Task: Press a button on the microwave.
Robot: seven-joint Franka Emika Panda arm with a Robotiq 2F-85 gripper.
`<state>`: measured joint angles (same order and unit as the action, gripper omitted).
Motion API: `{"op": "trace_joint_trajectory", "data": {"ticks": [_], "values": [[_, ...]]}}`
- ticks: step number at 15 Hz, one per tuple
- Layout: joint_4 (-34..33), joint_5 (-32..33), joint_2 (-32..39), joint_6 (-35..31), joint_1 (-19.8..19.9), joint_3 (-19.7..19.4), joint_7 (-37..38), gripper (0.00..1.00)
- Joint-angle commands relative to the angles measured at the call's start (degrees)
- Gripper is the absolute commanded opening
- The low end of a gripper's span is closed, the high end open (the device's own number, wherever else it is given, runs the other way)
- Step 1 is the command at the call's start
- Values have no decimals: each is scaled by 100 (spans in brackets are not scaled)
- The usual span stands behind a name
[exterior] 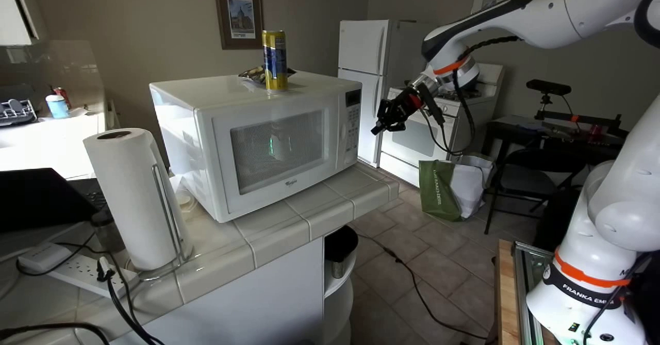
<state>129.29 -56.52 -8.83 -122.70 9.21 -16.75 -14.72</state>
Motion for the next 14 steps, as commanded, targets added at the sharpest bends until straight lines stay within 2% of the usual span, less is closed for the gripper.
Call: {"op": "trace_joint_trajectory", "data": {"ticks": [1,8,14], "values": [[-185,-530,470,98,104,38,-331,0],[-369,-1192,900,4,117,227,-511,0],[-516,-1352,1044,-84,154,296,-498,0]]}}
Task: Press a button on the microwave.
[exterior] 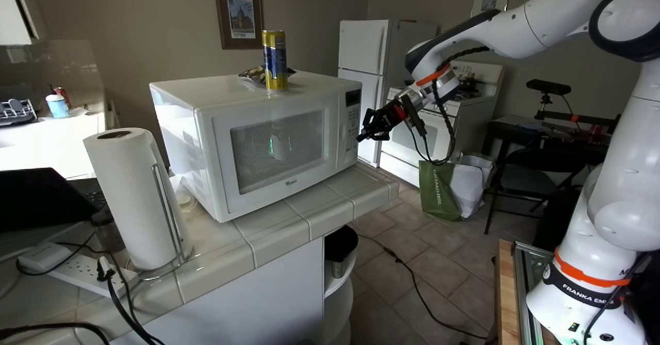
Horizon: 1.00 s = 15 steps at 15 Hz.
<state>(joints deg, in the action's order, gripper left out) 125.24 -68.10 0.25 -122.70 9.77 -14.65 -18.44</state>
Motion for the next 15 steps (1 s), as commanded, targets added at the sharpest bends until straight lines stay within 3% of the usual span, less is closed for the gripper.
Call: {"op": "trace_joint_trajectory", "data": {"ticks": [1,15], "values": [[-132,-185,138,-92,110,84,-111,0],[-301,-240,301,-81,202,92,-59,0]]}}
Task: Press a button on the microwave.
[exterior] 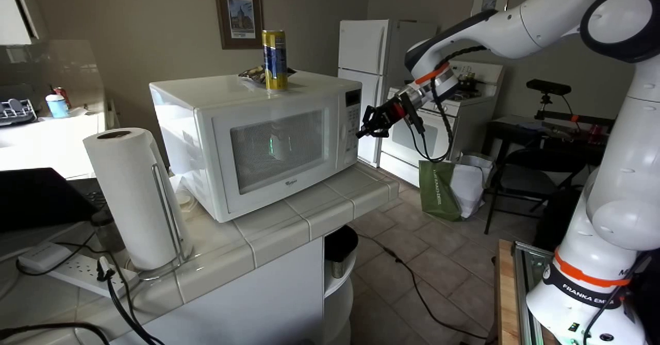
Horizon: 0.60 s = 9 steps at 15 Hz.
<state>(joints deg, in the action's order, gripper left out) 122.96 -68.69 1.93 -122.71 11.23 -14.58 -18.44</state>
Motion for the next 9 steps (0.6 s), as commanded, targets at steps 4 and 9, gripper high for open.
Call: {"op": "trace_joint_trajectory", "data": {"ticks": [4,9], "values": [[-91,-284,182,-81,51,101,-36,0],[-104,-460,223,-136,38,136,-83,0]]}}
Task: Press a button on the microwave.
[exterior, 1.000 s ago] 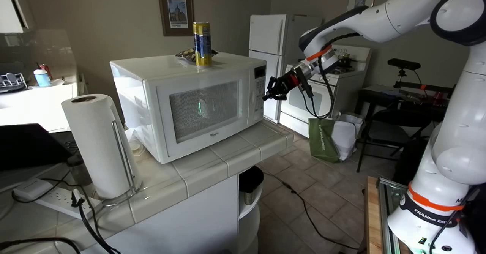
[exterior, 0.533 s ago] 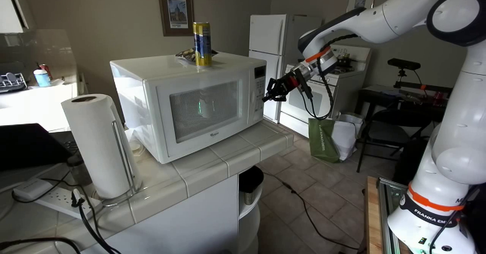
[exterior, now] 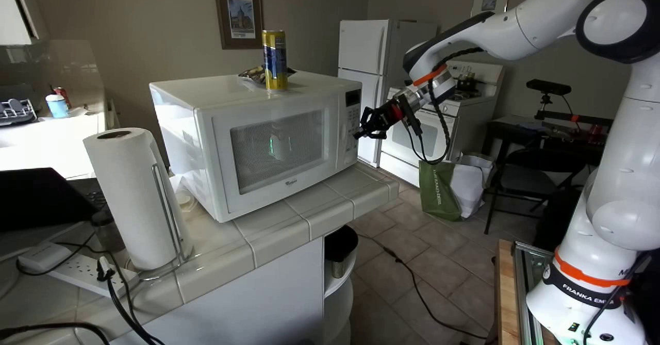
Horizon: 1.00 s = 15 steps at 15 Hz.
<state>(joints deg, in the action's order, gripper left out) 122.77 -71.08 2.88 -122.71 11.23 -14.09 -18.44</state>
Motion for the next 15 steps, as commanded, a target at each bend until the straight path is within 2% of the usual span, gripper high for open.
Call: {"op": "trace_joint_trajectory", "data": {"ticks": [1,15], "values": [[-94,-223,142,-161,36,92,-84,0],[-191,-441,276,-339,34,136,-93,0]]}}
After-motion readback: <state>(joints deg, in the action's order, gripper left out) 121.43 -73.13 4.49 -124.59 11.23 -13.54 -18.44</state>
